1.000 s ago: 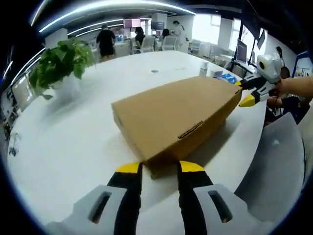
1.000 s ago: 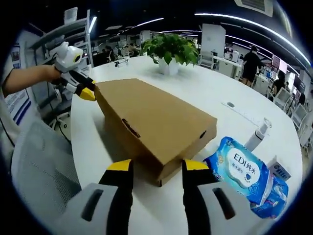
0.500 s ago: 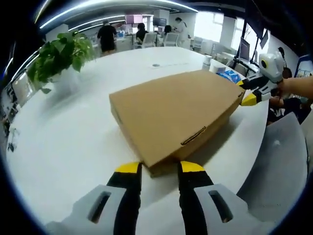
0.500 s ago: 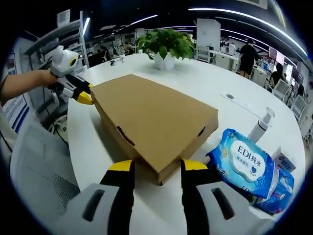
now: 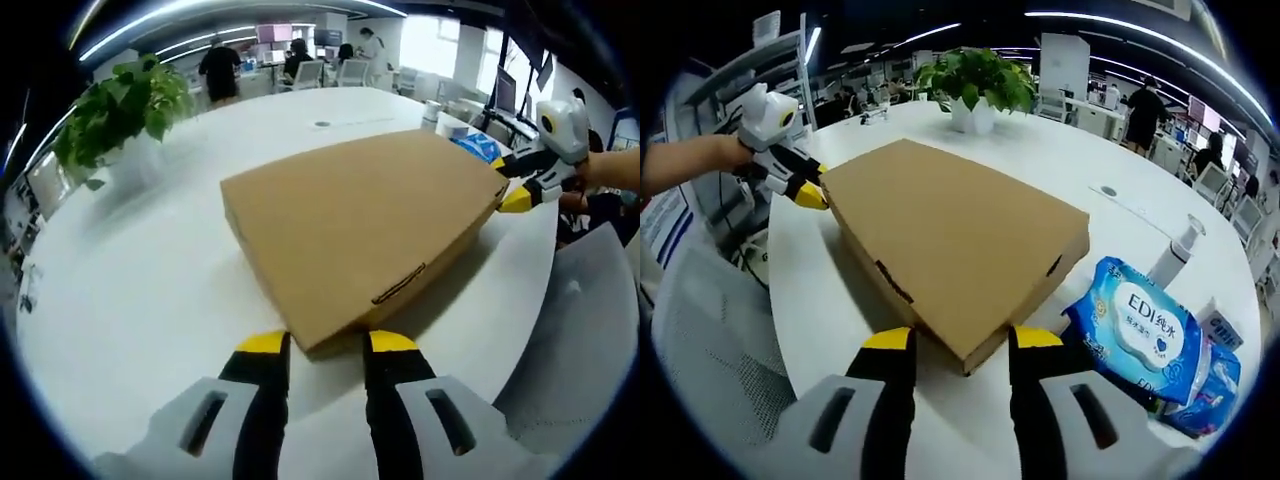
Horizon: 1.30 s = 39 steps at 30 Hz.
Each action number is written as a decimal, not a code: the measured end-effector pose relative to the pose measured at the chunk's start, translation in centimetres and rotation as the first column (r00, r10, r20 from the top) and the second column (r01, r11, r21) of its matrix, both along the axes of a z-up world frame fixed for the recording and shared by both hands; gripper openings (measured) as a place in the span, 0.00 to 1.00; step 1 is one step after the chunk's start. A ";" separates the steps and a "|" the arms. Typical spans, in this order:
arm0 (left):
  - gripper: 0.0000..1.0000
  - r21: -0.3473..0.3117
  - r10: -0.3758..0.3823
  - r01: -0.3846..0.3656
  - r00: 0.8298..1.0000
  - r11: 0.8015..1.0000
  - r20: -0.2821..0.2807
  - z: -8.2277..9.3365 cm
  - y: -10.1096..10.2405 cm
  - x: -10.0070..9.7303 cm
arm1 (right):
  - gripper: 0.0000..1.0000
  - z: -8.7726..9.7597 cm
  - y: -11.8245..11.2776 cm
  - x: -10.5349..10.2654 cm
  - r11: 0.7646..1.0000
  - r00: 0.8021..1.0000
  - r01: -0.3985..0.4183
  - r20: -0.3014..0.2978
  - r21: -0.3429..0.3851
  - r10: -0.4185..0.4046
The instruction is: Operate the shoe box by opening the lid, removing the specified soft item, and placing it in the target area until the item is outside and the box remains undamaged.
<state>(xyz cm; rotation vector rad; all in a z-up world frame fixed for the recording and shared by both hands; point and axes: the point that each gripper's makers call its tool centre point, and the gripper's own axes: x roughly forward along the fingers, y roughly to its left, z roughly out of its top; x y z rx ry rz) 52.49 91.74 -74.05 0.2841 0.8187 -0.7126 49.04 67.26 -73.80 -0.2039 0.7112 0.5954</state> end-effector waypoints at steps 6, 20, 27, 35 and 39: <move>0.27 0.004 -0.002 0.002 1.000 1.000 0.000 0.0 -0.2 0.8 | 0.33 0.0 -0.3 0.8 1.000 1.000 0.000 0.002 -0.002 0.000; 0.27 0.007 -0.009 0.009 1.000 1.000 -0.003 0.1 -1.1 4.1 | 0.33 0.0 -1.2 4.1 1.000 1.000 -0.002 -0.002 -0.009 0.002; 0.27 0.007 -0.011 0.011 1.000 1.000 -0.005 0.1 -1.7 5.6 | 0.33 0.0 -1.9 5.7 1.000 1.000 -0.001 -0.004 -0.012 0.001; 0.27 0.011 -0.021 0.021 1.000 1.000 -0.009 0.1 -2.5 7.4 | 0.33 0.0 -2.5 7.2 1.000 1.000 0.008 -0.001 -0.011 -0.008; 0.27 0.014 -0.027 0.027 1.000 1.000 -0.011 0.0 -2.8 7.9 | 0.34 0.0 -2.9 7.7 1.000 1.000 0.014 -0.002 -0.012 -0.014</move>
